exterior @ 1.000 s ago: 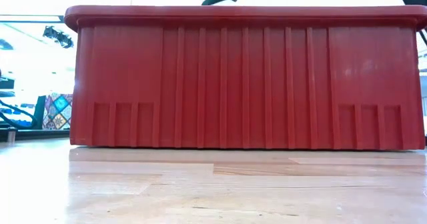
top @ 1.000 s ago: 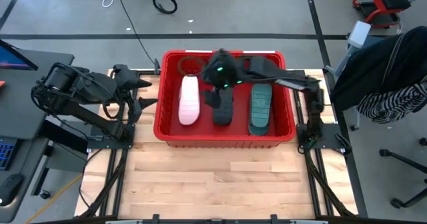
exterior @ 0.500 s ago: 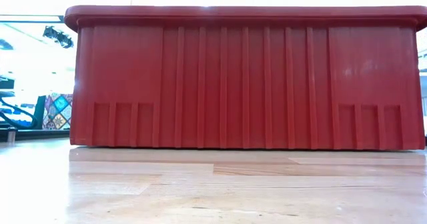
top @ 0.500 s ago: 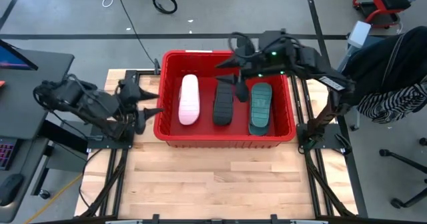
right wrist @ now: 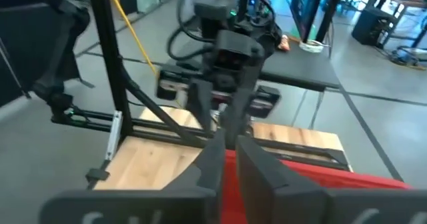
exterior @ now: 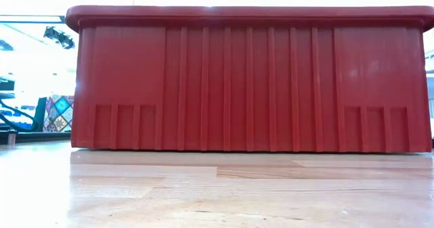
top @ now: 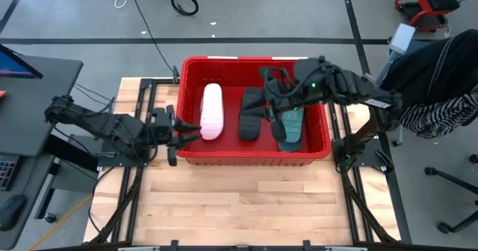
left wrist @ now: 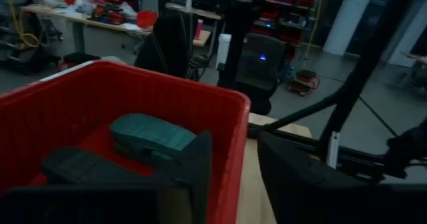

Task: Pick and place slides into bin
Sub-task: Return to Home Position

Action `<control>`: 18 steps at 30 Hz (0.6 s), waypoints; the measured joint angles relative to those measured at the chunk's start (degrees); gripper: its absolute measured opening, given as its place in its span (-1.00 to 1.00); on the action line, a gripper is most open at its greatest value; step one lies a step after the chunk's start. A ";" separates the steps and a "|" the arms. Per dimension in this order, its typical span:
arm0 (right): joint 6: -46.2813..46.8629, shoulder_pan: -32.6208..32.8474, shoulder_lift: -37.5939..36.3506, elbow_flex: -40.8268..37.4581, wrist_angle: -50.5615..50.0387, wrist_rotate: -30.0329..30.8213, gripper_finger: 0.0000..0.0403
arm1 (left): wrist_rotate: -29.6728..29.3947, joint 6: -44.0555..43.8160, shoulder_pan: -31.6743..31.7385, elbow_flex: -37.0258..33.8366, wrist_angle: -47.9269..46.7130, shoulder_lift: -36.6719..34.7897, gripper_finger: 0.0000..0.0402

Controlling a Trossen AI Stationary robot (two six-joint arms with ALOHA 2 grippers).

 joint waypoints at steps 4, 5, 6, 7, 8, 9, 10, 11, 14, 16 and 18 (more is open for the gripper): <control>1.99 1.27 -5.36 -12.12 9.27 0.06 -0.87 | -0.02 0.07 1.63 -1.10 0.69 0.01 -0.51; 2.87 1.31 -7.23 -16.05 12.44 0.03 -0.90 | -0.03 0.12 2.01 -1.24 0.74 -0.01 -0.54; 3.88 1.30 -8.96 -19.83 15.28 0.02 -0.92 | -0.04 0.09 2.23 -1.33 0.72 -0.02 -0.57; 4.99 1.28 -10.81 -23.64 17.98 0.10 -0.94 | -0.06 0.07 2.37 -1.38 0.70 0.00 -0.60; 6.03 1.26 -12.92 -27.42 20.79 0.08 -0.96 | -0.05 0.10 2.51 -1.39 0.69 0.01 -0.62; 7.06 1.22 -14.82 -31.02 23.36 0.19 -0.97 | -0.07 0.11 2.51 -1.39 0.69 0.01 -0.64; 8.13 1.22 -17.02 -34.36 25.58 0.59 -0.98 | -0.04 0.08 2.50 -1.39 0.69 -0.02 -0.66; 8.91 1.22 -19.13 -37.46 27.41 1.28 -0.98 | -0.04 0.09 2.50 -1.39 0.70 0.09 -0.67; 11.24 1.27 -25.23 -44.50 30.66 4.16 -0.97 | -0.02 0.00 2.50 -1.39 0.66 0.22 -0.70; 14.23 1.26 -28.41 -47.67 30.71 6.06 -0.93 | -0.02 -1.94 2.50 -1.39 0.88 0.20 -0.70; 16.21 0.99 -30.75 -49.91 30.33 7.11 -0.90 | -0.05 -2.44 2.50 -1.39 0.79 0.22 -0.70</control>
